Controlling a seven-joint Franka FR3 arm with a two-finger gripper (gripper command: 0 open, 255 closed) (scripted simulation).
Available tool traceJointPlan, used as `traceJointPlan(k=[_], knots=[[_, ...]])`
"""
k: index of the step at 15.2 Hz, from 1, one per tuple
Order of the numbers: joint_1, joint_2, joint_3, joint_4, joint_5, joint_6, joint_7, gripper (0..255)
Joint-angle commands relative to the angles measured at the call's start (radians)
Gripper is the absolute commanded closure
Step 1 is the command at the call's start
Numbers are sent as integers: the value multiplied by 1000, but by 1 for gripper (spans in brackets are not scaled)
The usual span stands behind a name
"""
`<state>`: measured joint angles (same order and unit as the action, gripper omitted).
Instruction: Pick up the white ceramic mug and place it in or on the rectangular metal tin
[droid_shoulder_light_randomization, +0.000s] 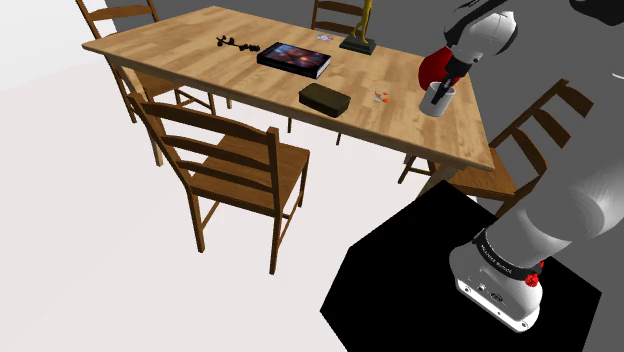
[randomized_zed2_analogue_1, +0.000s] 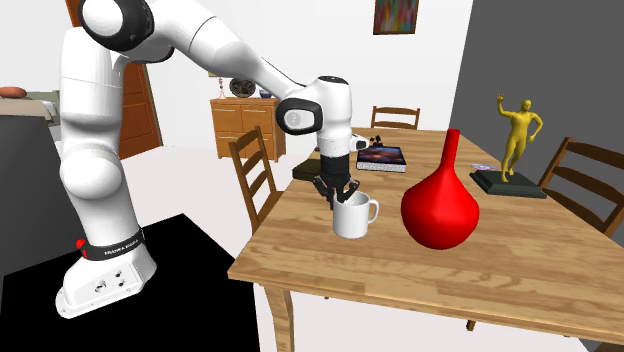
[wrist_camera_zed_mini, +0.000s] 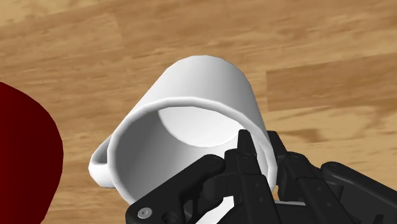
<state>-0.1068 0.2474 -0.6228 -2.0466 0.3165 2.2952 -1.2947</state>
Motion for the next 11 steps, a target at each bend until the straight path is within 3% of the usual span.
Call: traceJointPlan(k=[1,11], knots=[[0,0,0,0,0,0,0,255],[18,-70,-22,47,-70,-98,54,255]])
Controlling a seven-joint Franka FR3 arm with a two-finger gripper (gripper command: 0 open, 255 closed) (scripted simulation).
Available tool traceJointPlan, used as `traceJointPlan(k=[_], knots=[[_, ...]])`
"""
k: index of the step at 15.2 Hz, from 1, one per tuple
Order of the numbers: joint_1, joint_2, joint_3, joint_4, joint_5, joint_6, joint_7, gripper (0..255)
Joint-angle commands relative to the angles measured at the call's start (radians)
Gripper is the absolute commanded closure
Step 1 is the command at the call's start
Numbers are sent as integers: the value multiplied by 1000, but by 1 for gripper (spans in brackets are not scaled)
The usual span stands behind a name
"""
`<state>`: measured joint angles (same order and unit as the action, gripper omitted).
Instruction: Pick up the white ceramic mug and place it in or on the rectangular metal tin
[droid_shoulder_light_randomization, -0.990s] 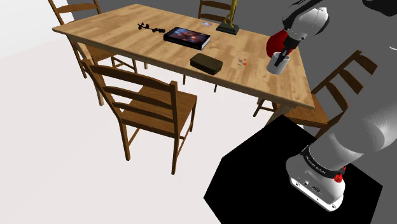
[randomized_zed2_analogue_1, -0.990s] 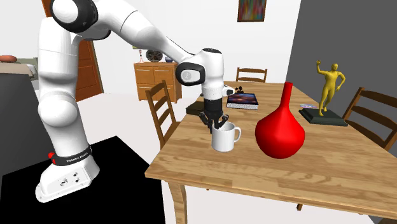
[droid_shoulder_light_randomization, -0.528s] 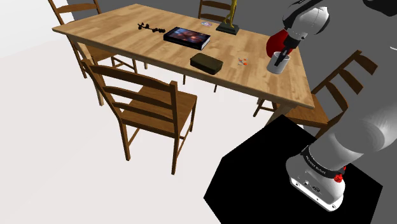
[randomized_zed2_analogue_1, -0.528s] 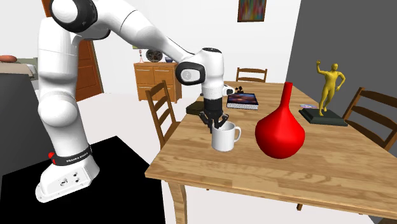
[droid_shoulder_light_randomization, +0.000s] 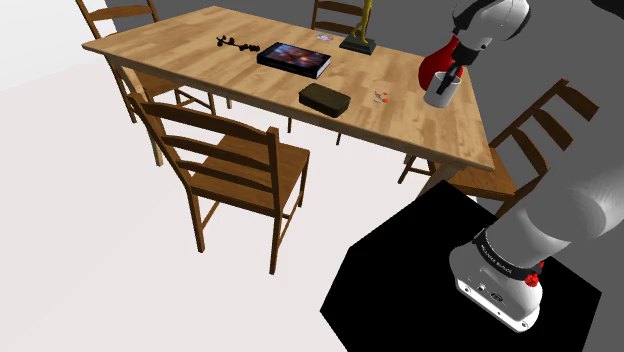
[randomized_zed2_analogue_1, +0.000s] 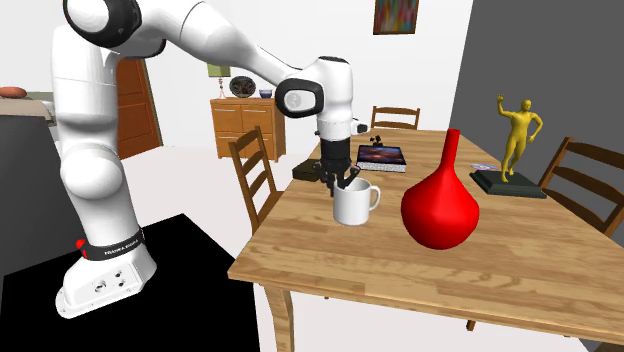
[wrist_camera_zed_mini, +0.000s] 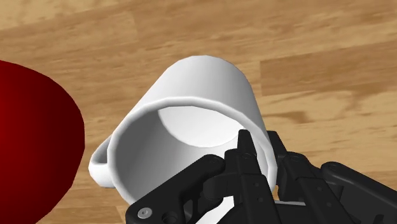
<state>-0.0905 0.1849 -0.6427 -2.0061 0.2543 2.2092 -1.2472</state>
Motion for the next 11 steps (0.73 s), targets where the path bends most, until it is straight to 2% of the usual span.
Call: traceJointPlan(k=[1,11], knots=[[4,-14,-4,13,-14,-23,12,255],[14,-71,-14,90,-69,-141,56,255]])
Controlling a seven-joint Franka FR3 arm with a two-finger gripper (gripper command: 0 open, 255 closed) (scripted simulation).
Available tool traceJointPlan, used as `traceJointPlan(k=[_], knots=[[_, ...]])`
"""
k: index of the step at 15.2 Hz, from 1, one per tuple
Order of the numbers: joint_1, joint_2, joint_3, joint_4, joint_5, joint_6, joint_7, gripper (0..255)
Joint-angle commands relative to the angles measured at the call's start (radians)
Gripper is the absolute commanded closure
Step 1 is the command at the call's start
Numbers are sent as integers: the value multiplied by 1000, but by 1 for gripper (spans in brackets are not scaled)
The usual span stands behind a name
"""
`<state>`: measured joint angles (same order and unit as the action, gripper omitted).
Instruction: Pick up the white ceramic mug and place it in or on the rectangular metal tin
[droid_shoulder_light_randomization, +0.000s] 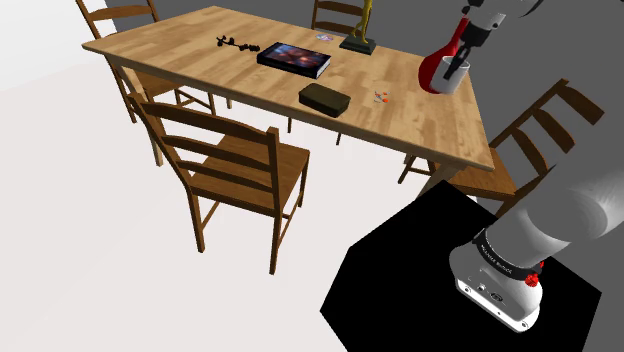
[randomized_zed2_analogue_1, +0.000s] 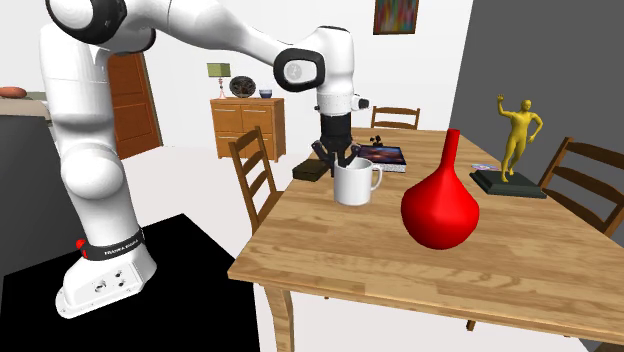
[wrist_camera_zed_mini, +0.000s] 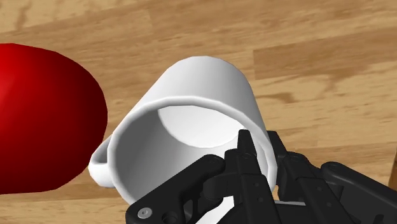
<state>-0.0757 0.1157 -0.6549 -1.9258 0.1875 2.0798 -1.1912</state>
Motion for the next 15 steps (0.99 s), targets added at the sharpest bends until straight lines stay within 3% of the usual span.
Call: traceJointPlan(k=[1,3,15], knots=[[-1,-7,-2,19,-7,-24,4,255],[0,-14,-3,38,-14,-48,11,255],[158,-24,117,50,-55,-36,304,255]])
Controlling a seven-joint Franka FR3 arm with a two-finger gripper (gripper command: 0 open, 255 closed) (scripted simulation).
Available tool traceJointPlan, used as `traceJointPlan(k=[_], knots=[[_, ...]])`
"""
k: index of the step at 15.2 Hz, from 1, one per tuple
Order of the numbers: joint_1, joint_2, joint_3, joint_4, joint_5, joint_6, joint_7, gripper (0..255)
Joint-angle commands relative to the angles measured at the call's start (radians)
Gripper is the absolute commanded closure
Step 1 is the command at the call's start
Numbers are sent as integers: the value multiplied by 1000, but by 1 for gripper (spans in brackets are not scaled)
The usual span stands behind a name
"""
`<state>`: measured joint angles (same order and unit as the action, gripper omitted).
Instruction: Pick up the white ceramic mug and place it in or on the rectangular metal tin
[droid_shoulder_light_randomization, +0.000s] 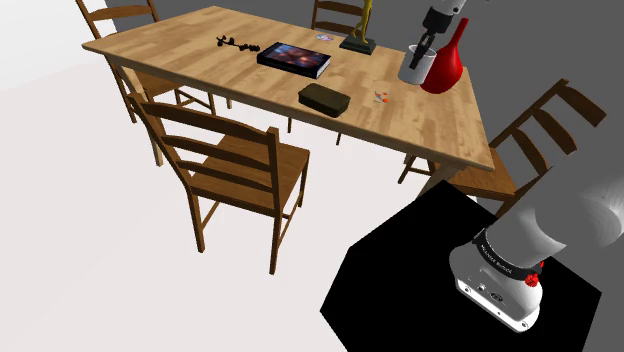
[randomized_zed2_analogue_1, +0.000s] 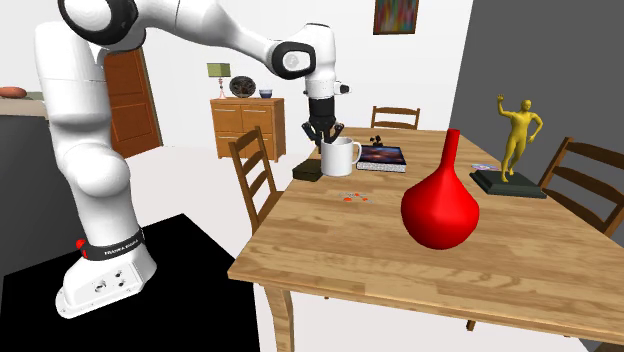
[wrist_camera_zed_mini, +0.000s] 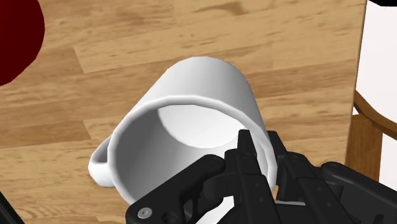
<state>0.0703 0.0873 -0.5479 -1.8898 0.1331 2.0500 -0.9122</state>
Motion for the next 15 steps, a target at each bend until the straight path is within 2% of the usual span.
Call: traceJointPlan(k=[1,8,15], knots=[[23,11,19,22,0,-8,46,255],[97,81,82,118,12,-30,187,255],[159,195,136,280,34,-77,312,255]])
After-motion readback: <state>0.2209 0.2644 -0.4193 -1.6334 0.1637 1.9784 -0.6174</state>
